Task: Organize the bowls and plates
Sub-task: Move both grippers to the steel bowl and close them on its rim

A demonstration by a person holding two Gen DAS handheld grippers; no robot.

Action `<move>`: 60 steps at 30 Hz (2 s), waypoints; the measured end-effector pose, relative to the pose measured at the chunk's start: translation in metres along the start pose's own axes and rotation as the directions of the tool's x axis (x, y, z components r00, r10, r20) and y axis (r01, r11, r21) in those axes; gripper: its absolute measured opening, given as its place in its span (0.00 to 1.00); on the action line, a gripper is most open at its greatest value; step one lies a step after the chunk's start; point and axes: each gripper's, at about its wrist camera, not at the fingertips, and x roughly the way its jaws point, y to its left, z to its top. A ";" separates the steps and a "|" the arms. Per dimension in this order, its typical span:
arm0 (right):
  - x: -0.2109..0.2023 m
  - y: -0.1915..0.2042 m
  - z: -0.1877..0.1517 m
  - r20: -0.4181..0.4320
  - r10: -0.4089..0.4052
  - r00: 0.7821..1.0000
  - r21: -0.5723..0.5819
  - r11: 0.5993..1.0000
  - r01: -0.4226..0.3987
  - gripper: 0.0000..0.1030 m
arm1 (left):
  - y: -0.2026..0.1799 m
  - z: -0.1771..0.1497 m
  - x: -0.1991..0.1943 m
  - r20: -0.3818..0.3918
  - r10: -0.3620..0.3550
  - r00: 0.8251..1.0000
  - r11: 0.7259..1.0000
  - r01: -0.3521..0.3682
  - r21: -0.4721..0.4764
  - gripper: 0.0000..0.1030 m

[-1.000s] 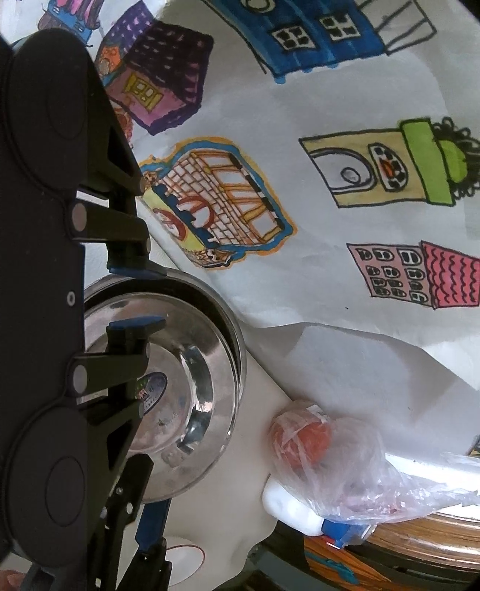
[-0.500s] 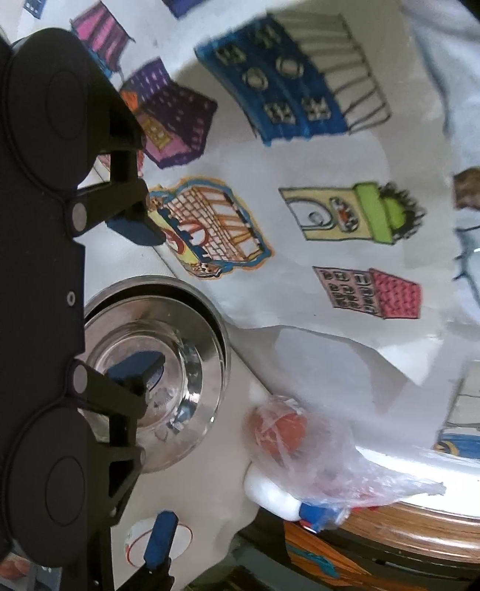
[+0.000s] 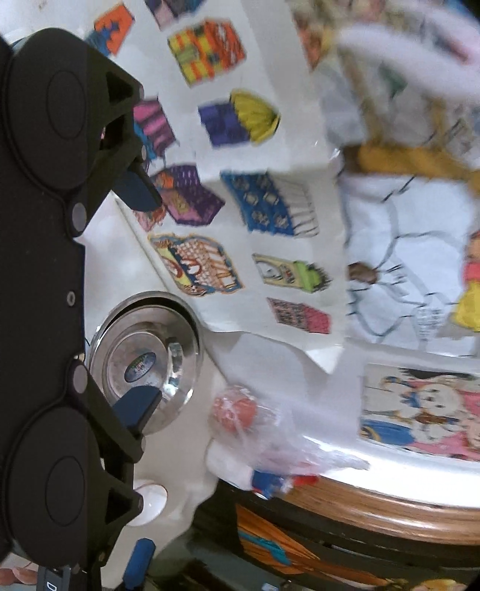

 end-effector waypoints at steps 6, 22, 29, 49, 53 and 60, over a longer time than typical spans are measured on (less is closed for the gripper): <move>-0.033 0.024 -0.006 0.079 0.037 0.996 -0.010 0.999 -0.036 1.00 | 0.012 -0.011 -0.050 0.099 0.001 0.995 1.000 -0.001 0.001 0.99; -0.051 0.082 -0.057 0.133 0.071 0.989 -0.068 0.996 -0.062 1.00 | 0.093 -0.081 -0.129 0.195 0.122 0.973 0.993 -0.118 -0.032 0.99; -0.016 0.104 -0.085 0.006 0.124 0.992 -0.043 0.991 -0.124 1.00 | 0.134 -0.119 -0.115 0.116 0.164 0.980 0.982 -0.152 -0.109 0.99; 0.053 0.140 -0.112 -0.207 0.107 0.972 -0.055 0.991 -0.120 0.90 | 0.151 -0.154 -0.058 -0.019 0.190 0.982 0.974 -0.190 -0.125 0.97; 0.056 0.140 -0.110 -0.223 0.116 0.968 -0.039 0.991 -0.127 0.86 | 0.149 -0.150 -0.053 -0.031 0.164 0.986 0.979 -0.166 -0.119 0.90; 0.056 0.140 -0.109 -0.249 0.149 0.957 -0.015 0.987 -0.158 0.68 | 0.141 -0.149 -0.051 -0.040 0.131 0.991 0.986 -0.134 -0.101 0.74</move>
